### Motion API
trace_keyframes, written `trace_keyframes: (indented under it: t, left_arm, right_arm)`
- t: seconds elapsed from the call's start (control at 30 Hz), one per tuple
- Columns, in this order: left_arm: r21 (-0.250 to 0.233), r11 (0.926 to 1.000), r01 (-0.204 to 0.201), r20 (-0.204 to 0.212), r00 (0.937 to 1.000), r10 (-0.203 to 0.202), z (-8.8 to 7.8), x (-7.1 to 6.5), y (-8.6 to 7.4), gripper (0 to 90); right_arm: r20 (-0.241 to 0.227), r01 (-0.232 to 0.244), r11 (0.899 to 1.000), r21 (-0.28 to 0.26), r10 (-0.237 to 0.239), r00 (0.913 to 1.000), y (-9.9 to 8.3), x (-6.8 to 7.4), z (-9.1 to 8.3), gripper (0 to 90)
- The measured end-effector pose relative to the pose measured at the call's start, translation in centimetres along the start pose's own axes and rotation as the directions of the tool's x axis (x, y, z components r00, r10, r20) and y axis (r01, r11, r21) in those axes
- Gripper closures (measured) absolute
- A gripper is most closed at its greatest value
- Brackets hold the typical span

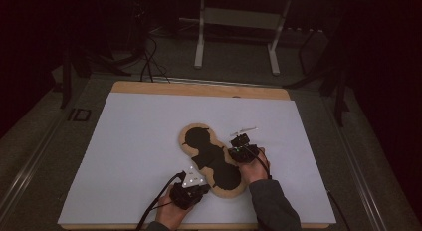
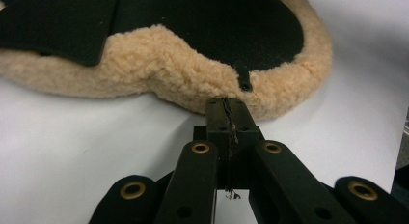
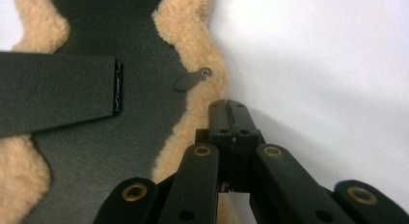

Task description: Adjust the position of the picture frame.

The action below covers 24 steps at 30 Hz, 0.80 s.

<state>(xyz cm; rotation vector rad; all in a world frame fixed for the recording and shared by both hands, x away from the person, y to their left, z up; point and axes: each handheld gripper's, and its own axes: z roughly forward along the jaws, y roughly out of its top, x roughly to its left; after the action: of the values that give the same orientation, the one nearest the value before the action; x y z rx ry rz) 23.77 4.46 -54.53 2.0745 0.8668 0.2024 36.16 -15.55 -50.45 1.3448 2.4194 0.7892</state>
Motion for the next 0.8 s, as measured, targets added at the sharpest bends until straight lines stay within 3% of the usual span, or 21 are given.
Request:
trace_keyframes:
  t: [0.3,0.5,0.63,0.8]
  left_arm:
    - [-0.004,0.9998,0.018,0.015,0.9997,-0.017,0.9,-0.4,0.7,90.0]
    - [0.012,0.9999,-0.004,0.003,1.0000,0.004,1.8,-1.1,1.5,90.0]
    - [0.001,1.0000,0.010,0.005,0.9999,-0.010,2.6,-1.4,1.9,90.0]
    - [-0.008,0.9998,0.018,0.011,0.9998,-0.018,3.4,-1.6,2.4,90.0]
  right_arm:
    - [0.003,0.012,1.000,-0.001,-0.012,0.9999,0.5,0.1,0.1,90.0]
    - [-0.008,-0.005,1.000,-0.016,0.005,1.0000,0.5,-0.4,0.0,90.0]
    - [-0.032,0.008,0.999,-0.045,-0.010,0.9994,0.4,-0.5,-0.5,90.0]
    - [-0.026,0.034,0.997,-0.066,-0.036,0.9990,-0.7,-0.5,-1.5,90.0]
